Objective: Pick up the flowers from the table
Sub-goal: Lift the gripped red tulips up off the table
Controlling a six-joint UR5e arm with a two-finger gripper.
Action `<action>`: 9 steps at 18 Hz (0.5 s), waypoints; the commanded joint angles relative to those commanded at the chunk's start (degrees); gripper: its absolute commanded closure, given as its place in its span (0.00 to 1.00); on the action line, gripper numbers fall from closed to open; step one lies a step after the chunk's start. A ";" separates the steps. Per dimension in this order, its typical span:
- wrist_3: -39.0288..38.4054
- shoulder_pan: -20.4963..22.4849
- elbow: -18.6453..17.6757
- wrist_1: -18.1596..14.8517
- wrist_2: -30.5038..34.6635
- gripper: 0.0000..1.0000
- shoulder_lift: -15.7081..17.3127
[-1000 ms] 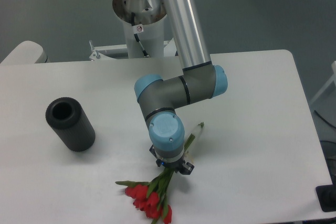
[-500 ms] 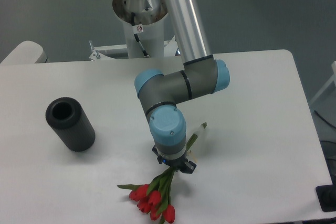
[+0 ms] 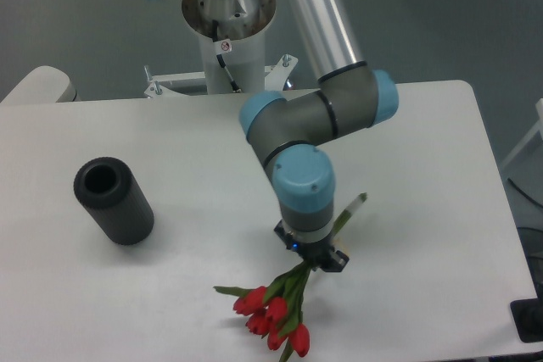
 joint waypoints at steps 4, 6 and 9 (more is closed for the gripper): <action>3.32 2.02 2.37 -2.80 -0.35 1.00 -0.18; 6.67 2.38 3.60 -3.86 -0.53 1.00 -0.44; 7.56 2.46 4.13 -4.74 -0.53 1.00 -0.44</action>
